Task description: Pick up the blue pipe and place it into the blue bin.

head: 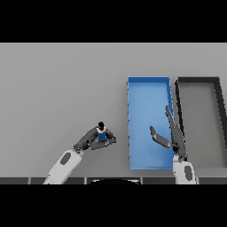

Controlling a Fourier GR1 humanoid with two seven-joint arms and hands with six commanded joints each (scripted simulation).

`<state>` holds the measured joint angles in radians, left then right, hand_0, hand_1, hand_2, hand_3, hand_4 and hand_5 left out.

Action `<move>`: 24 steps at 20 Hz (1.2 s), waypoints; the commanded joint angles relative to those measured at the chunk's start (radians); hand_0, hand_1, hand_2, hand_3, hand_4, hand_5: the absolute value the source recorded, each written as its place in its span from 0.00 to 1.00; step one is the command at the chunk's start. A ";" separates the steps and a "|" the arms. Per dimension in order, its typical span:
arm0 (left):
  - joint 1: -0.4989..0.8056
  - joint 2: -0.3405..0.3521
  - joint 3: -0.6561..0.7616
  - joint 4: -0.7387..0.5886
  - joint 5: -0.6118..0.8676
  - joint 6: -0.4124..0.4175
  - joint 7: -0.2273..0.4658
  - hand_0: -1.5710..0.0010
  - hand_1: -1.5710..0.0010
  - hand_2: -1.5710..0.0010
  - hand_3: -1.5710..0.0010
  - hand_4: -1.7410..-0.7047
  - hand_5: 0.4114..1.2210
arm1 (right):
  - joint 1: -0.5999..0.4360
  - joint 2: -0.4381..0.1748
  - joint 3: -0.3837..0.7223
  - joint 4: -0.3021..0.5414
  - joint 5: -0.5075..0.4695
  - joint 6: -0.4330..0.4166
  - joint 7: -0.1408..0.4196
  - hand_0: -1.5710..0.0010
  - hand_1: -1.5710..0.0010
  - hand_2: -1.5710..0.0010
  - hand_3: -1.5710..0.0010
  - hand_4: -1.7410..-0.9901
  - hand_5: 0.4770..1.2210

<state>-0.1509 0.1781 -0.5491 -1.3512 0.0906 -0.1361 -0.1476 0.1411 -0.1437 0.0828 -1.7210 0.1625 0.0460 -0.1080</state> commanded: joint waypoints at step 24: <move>-0.073 -0.078 0.005 -0.258 -0.061 -0.035 0.092 0.00 0.00 0.00 0.00 0.27 1.00 | -0.013 -0.011 -0.008 0.007 0.038 -0.030 -0.003 1.00 1.00 1.00 1.00 0.80 0.22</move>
<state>-0.2235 0.0997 -0.5437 -1.6090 0.0282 -0.1721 -0.0557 0.1277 -0.1548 0.0750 -1.7144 0.2003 0.0155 -0.1110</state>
